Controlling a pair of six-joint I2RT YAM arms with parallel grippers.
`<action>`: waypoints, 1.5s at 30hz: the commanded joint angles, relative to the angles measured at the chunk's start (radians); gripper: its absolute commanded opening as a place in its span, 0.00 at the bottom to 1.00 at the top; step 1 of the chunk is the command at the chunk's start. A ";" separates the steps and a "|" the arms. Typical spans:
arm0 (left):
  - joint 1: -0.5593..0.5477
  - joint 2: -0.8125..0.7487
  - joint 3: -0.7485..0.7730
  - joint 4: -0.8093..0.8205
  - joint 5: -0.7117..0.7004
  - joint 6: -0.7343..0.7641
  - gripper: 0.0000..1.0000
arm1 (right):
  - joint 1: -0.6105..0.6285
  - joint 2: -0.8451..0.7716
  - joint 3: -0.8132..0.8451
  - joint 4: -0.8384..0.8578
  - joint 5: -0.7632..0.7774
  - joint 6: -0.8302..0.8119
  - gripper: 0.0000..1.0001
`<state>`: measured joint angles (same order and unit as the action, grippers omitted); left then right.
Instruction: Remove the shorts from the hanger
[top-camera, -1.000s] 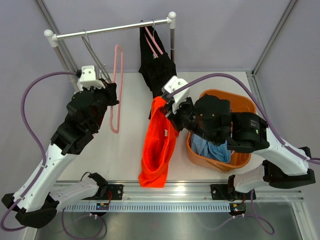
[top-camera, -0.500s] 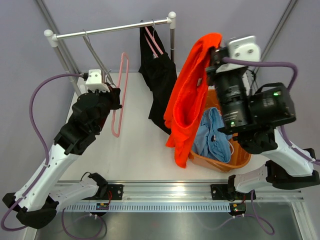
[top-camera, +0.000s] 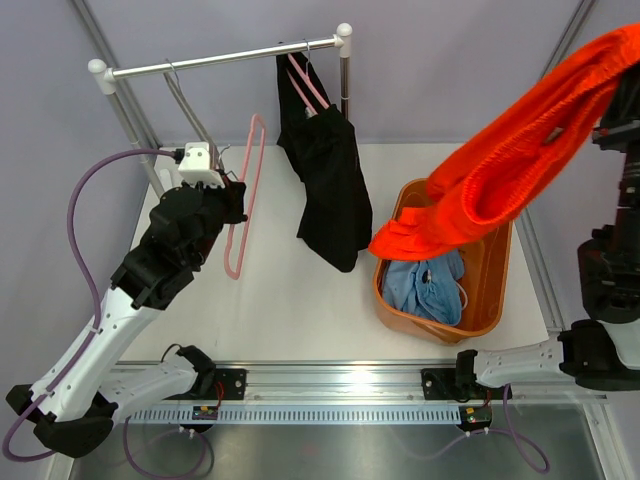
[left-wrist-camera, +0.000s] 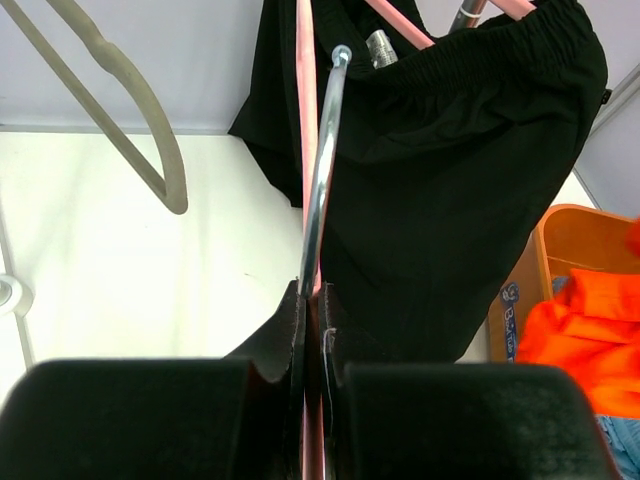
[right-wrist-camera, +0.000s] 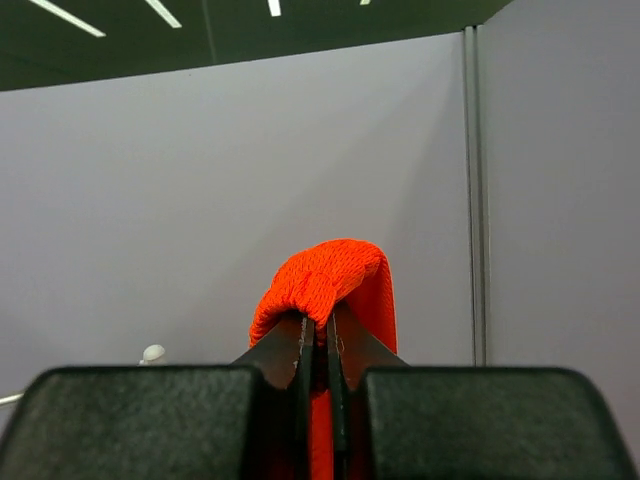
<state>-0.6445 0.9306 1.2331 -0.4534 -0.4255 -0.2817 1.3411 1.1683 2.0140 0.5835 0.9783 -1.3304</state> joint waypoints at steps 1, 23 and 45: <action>-0.001 -0.006 -0.004 0.061 0.024 -0.014 0.00 | -0.007 -0.036 -0.035 0.030 -0.050 0.056 0.00; -0.001 -0.013 -0.023 0.047 0.031 -0.022 0.00 | -0.316 -0.010 -0.185 -0.500 -0.015 0.671 0.00; 0.019 0.171 0.267 -0.191 0.106 0.055 0.00 | -0.650 -0.222 -0.851 -1.392 -0.330 1.875 0.15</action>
<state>-0.6384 1.0592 1.4071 -0.6090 -0.3805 -0.2565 0.7654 0.9100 1.2110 -0.7563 0.8871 0.3969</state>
